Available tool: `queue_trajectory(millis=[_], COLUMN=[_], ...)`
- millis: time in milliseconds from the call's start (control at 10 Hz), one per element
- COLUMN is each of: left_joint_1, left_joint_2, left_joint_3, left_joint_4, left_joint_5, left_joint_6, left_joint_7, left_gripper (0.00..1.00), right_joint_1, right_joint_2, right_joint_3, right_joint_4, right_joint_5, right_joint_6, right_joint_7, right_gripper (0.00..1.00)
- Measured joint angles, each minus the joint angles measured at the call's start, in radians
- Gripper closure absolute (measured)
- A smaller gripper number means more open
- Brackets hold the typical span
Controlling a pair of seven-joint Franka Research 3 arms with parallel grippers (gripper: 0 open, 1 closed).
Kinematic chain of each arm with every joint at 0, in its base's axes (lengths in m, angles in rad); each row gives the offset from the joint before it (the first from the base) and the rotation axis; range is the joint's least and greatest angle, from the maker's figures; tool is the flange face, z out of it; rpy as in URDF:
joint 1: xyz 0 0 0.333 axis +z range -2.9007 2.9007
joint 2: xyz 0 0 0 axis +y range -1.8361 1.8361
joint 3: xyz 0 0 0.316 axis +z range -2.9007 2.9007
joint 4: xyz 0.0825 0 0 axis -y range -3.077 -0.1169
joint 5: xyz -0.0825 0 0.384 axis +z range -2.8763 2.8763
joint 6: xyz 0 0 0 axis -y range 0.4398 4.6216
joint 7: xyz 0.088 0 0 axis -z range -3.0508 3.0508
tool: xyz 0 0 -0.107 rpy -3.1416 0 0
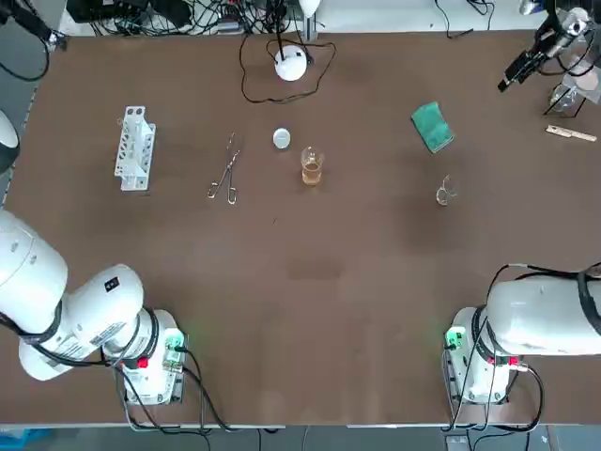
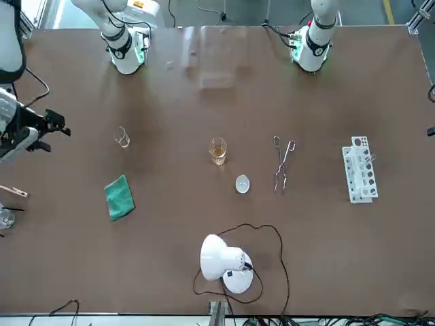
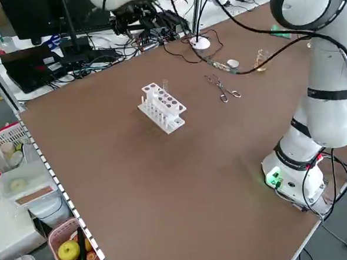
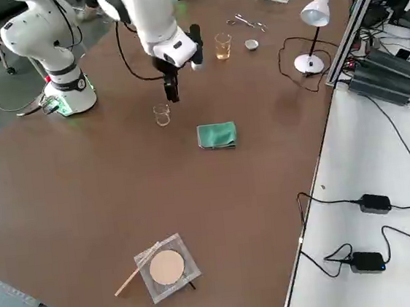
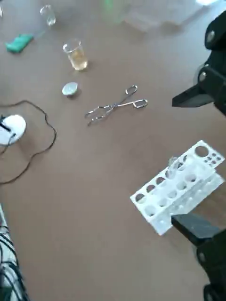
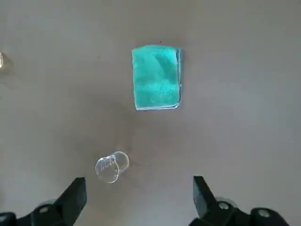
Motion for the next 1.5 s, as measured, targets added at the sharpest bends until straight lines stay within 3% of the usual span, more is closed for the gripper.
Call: queue_trajectory(millis=[400, 600, 1000, 1300, 1500], left_joint_1=[0.144, 0.174, 0.166, 0.16, 0.168], left_joint_2=[0.154, 0.221, 0.354, 0.456, 0.473], left_joint_3=[-0.001, -0.002, -0.017, -0.049, -0.063], left_joint_4=[-0.046, -0.05, -0.057, -0.063, -0.067], left_joint_5=[-0.119, -0.184, -0.295, -0.336, -0.351], left_joint_6=[-0.058, -0.06, -0.077, -0.079, -0.09], left_joint_7=[0.341, 0.51, 0.842, 0.97, 1.025], left_gripper=[0.0, 0.01, 0.02, 0.05, 0.1], right_joint_1=[-0.099, -0.174, -0.266, -0.303, -0.319], right_joint_2=[0.025, 0.128, 0.327, 0.413, 0.456], right_joint_3=[-0.002, -0.003, -0.004, -0.004, -0.003], right_joint_4=[-0.13, -0.147, -0.148, -0.145, -0.145], right_joint_5=[0.164, 0.323, 0.539, 0.574, 0.584], right_joint_6=[0.085, 0.094, 0.05, 0.003, -0.037], right_joint_7=[-0.402, -0.704, -1.199, -1.435, -1.582], right_gripper=[0.0, 0.0, 0.0, 0.0, 0.0])
